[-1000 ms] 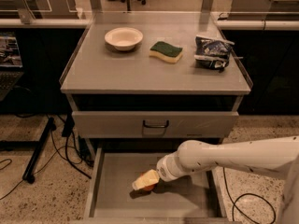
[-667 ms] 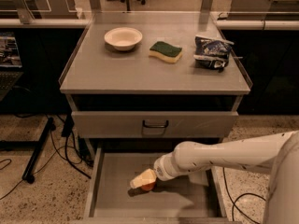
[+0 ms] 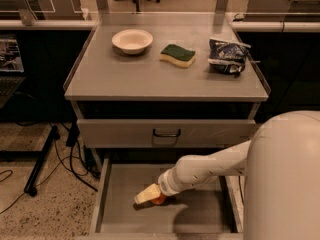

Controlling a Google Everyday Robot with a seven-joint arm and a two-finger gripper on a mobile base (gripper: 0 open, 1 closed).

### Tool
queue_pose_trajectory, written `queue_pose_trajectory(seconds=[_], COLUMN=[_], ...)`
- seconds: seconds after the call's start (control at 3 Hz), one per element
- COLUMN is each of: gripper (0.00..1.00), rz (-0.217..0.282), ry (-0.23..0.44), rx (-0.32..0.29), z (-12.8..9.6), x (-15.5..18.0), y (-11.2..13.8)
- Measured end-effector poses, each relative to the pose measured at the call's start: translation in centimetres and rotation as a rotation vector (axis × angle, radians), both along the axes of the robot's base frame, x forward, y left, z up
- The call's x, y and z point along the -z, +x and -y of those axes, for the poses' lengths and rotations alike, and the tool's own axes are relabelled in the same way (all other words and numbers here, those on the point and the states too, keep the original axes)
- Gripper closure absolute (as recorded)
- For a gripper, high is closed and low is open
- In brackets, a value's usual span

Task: Pick orange from middle drawer and place on counter

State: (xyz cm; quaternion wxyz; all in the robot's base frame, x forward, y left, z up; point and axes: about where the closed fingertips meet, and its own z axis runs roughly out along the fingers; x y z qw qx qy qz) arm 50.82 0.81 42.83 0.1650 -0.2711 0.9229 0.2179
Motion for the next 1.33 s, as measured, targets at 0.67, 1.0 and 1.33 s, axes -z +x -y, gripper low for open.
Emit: queue_pose_trajectory(seconds=[0.67, 1.0, 1.33], gripper=[0.0, 0.0, 0.0], rz=[-0.041, -0.068, -0.068], ry=[0.032, 0.043, 0.043], rx=[0.012, 0.03, 0.03], z=[1.1, 1.2, 1.2], x=[3.5, 5.8, 5.8], y=[0.1, 0.5, 0.5])
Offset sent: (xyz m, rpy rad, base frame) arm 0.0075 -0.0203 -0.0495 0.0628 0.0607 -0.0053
